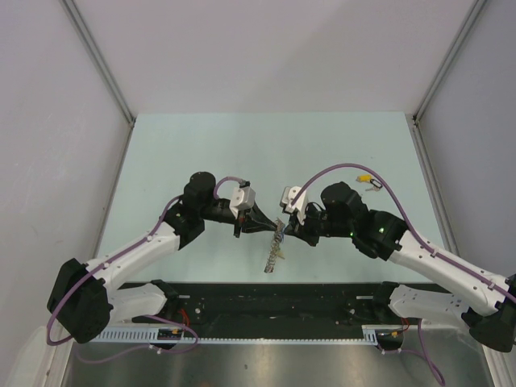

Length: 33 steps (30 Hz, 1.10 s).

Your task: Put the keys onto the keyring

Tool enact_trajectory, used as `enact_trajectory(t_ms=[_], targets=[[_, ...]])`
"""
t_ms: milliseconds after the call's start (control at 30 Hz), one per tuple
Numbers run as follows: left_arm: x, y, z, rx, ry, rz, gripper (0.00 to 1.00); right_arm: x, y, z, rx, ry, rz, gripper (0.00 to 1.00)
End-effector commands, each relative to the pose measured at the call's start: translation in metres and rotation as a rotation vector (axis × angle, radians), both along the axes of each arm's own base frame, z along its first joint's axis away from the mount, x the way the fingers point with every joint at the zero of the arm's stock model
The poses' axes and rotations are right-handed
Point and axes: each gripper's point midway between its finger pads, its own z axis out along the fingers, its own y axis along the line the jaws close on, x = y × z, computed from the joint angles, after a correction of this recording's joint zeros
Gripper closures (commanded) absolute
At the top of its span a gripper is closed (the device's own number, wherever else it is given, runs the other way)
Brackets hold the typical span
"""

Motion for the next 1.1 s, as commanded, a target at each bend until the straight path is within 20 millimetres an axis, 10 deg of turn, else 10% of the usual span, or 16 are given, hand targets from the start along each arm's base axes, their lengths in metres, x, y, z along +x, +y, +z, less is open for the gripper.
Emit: enact_trajectory(t_ms=[0, 1067], targets=[[-0.005, -0.006, 0.025, -0.065, -0.078, -0.049, 1.0, 0.01, 0.016, 0.043, 0.137, -0.073, -0.007, 1.0], [0.015, -0.006, 0.008, -0.043, -0.017, 0.12, 1.0, 0.018, 0.007, 0.021, 0.084, -0.057, -0.034, 1.0]])
